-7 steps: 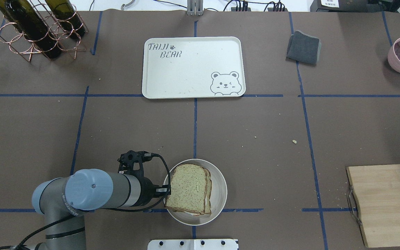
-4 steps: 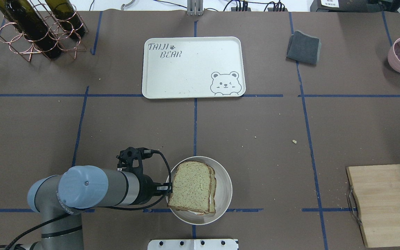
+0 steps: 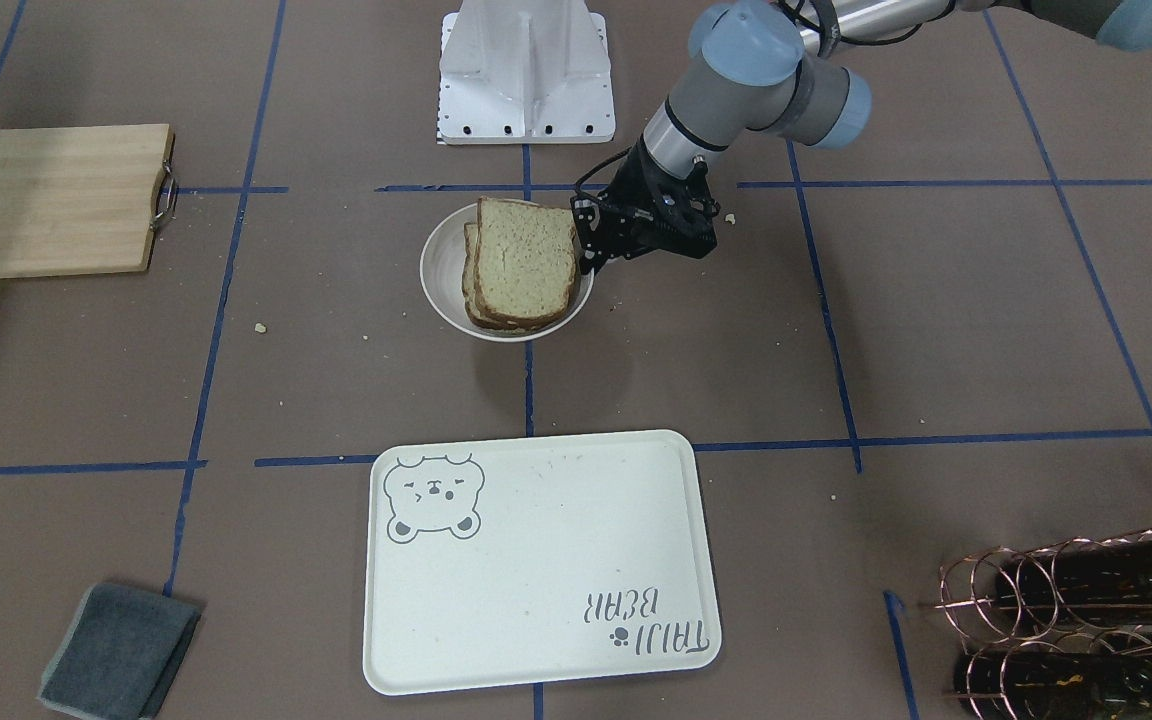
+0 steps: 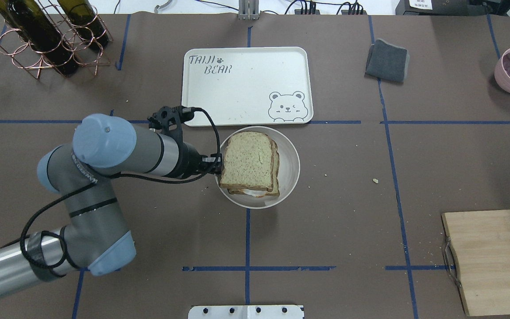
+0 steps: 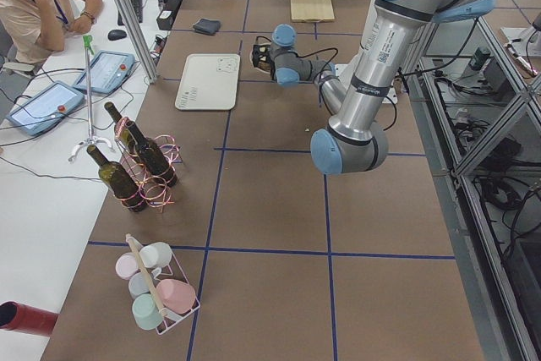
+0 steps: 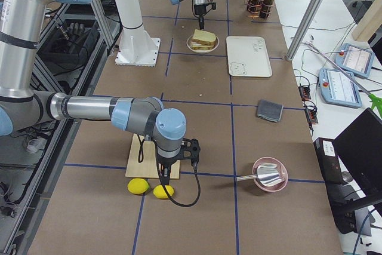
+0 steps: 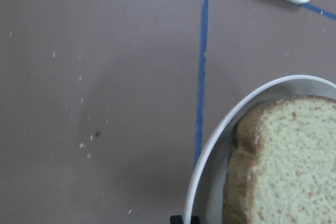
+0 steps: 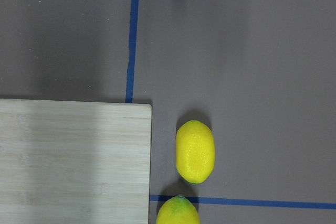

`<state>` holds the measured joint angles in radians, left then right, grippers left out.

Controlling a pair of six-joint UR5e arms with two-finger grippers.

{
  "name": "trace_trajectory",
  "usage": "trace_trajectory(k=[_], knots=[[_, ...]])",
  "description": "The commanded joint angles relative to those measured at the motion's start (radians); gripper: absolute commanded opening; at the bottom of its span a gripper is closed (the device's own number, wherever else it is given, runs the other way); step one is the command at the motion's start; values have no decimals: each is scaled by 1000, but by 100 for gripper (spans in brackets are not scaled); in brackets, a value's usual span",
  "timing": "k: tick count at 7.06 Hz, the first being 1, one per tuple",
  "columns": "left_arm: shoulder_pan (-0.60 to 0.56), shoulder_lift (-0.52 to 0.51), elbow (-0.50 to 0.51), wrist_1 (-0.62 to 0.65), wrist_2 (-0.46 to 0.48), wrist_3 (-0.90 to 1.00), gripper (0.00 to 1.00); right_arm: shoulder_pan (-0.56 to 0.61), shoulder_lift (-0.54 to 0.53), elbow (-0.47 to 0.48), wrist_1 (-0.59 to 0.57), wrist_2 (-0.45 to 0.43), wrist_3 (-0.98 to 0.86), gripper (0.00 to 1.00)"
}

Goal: Make sandwich and place on tray
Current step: 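Carry the plate with the left gripper onto the white bear tray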

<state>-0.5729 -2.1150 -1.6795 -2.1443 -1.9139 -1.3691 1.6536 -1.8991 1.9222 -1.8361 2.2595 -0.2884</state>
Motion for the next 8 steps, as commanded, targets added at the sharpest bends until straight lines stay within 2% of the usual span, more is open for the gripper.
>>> trace_trajectory(k=[1, 2, 4, 5, 6, 7, 8], knots=[[-164, -197, 281, -3, -62, 129, 0, 0, 0, 0, 0, -1, 0, 100], [-201, -295, 438, -12, -65, 172, 0, 0, -2, 0, 0, -1, 0, 100], [-219, -394, 719, -200, -65, 177, 0, 0, 0, 0, 0, -1, 0, 100], [-219, -411, 779, -232, -60, 179, 0, 0, 0, -2, 0, -3, -2, 100], [-217, -413, 785, -235, -59, 189, 0, 0, 0, 0, 0, -4, 0, 100], [-219, -413, 784, -235, -60, 237, 84, 0, 0, 0, 0, -5, 0, 100], [-226, -411, 779, -235, -60, 281, 100, 0, -2, 0, 0, -3, 0, 100]])
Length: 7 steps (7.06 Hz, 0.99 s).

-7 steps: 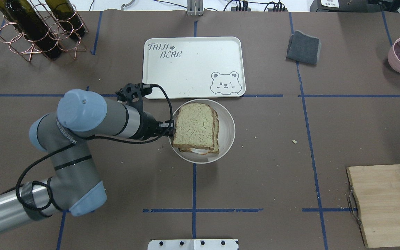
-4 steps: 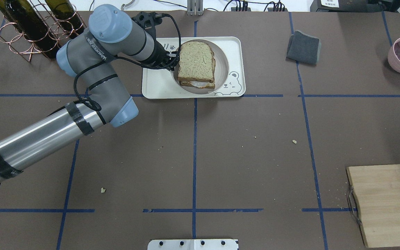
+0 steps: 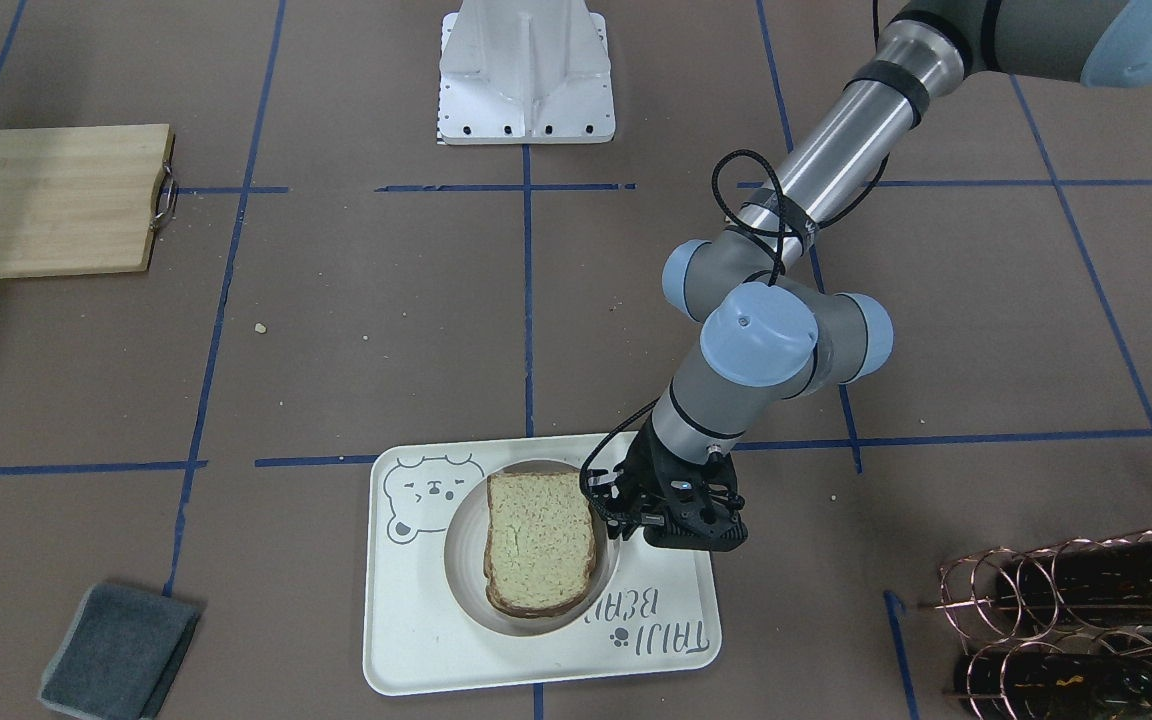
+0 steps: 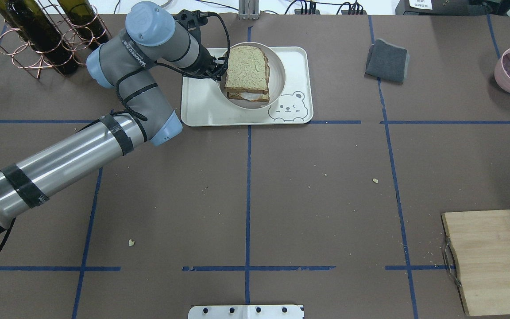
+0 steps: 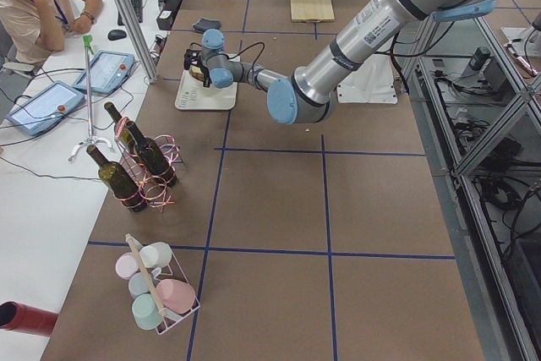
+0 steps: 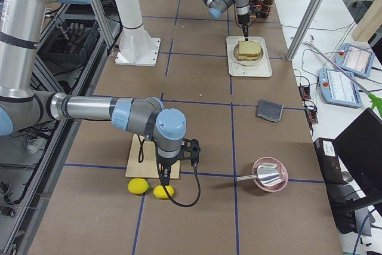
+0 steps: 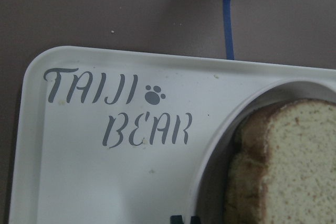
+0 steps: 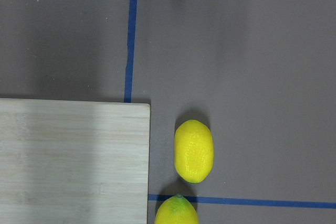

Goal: Make sandwich and place on tray

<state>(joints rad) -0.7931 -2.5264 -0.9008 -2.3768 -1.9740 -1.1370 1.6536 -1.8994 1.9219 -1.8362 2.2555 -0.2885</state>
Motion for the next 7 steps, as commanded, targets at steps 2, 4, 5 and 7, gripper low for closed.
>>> trace_trajectory(k=[2, 4, 5, 7], knots=[[-72, 90, -111, 23, -11, 120, 100, 0, -12, 2, 0, 1, -1, 100], [-142, 266, -436, 287, -121, 273, 100, 0, -12, 2, 0, 1, -1, 100], [-179, 372, -610, 394, -127, 395, 100, 0, -12, 3, 0, 1, -1, 100], [-300, 661, -922, 578, -155, 721, 100, 0, -9, 3, 0, 3, -1, 100]])
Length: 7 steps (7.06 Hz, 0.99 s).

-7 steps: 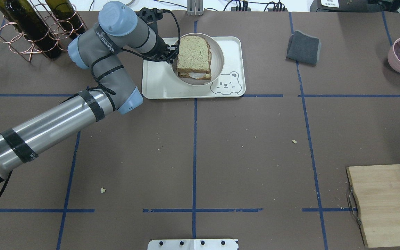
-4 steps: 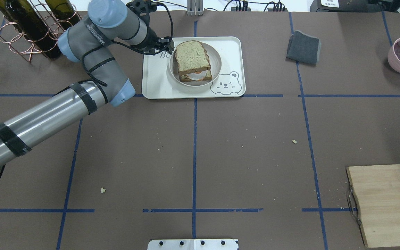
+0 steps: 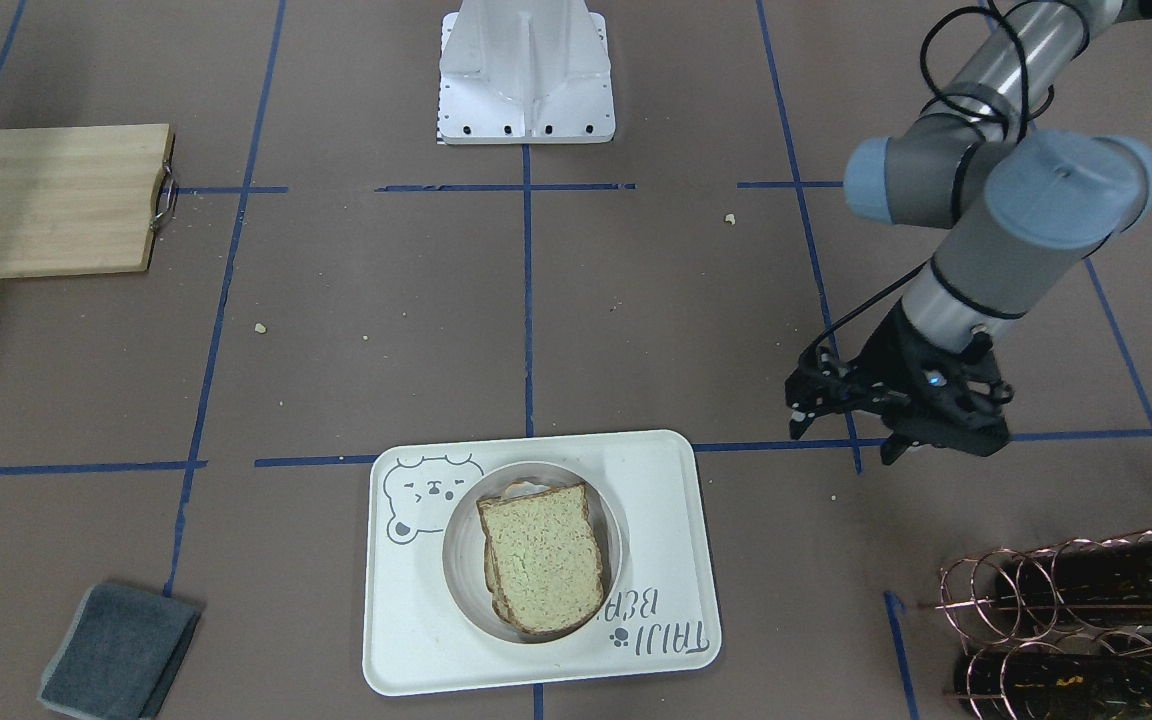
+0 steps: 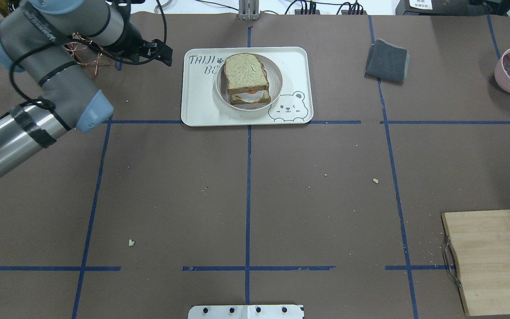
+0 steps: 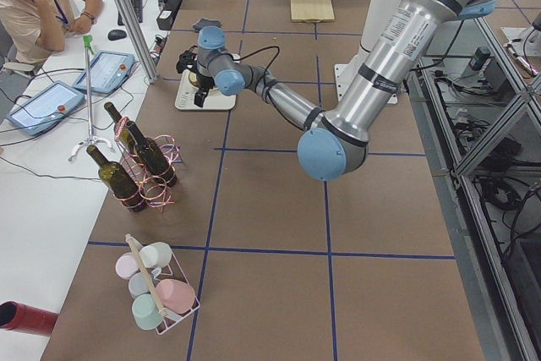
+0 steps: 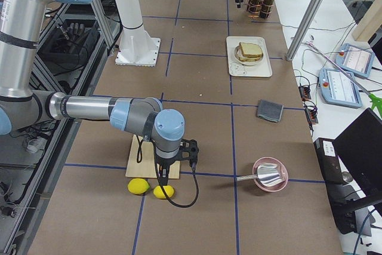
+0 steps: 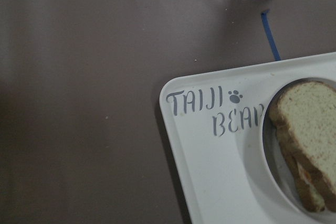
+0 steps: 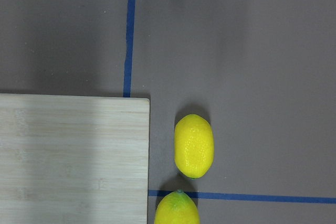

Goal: Make sandwich and place on tray

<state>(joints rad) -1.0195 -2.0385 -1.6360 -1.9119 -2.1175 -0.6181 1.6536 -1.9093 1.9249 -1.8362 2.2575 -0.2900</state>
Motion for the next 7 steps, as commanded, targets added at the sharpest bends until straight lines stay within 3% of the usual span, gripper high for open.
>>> trace_trajectory(k=[1, 2, 3, 4, 7], knots=[[-174, 298, -237, 131, -18, 394, 100, 0, 1, -1, 0, 1, 0, 100], [-292, 414, -220, 123, -85, 633, 100, 0, 0, -1, 0, 1, 0, 100], [-424, 466, -153, 134, -199, 772, 100, 0, 0, -1, 0, -1, 0, 100], [-482, 579, -145, 129, -232, 808, 100, 0, 0, -1, 0, -1, 0, 100], [-585, 724, -131, 137, -228, 810, 100, 0, 0, -1, 0, -1, 0, 100]])
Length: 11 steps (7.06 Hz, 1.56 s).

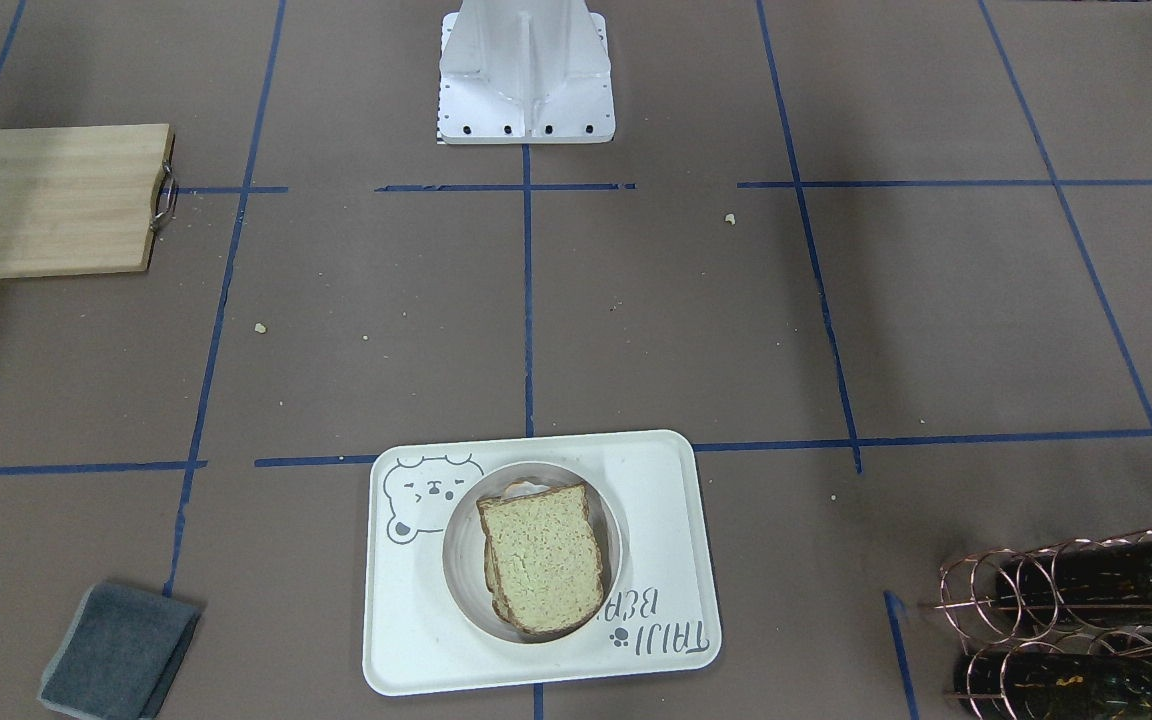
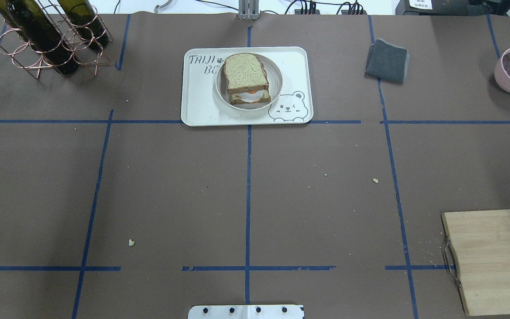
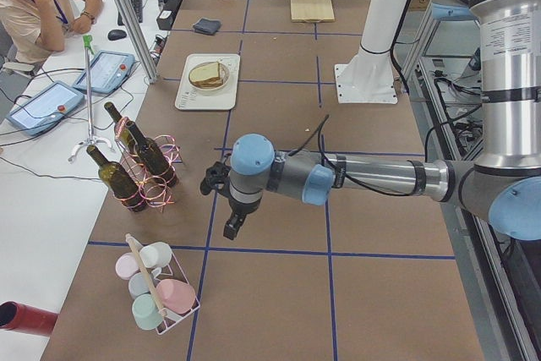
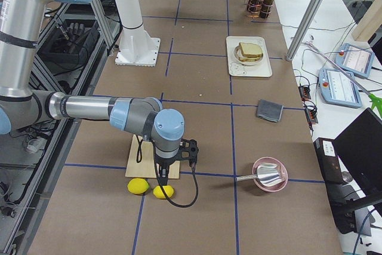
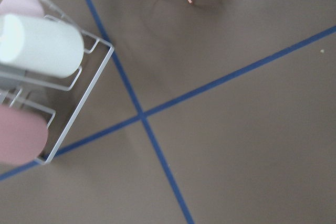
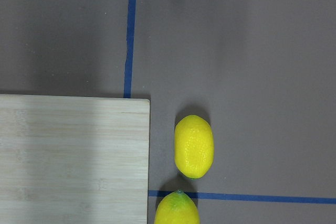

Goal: Make sandwich and place on tray

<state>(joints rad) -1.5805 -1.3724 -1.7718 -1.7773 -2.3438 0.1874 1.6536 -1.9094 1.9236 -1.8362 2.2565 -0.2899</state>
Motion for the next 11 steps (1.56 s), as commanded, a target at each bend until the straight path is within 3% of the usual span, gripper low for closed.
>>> trace_trajectory(k=[1, 3, 11], knots=[[-24, 73, 2, 40, -2, 4, 100, 0, 1, 0, 0, 2, 0, 100], [-21, 56, -6, 178, 0, 3, 100, 0, 4, 2, 0, 2, 0, 100], [-24, 67, -46, 180, 12, 4, 100, 0, 9, 3, 2, 6, 2, 100]])
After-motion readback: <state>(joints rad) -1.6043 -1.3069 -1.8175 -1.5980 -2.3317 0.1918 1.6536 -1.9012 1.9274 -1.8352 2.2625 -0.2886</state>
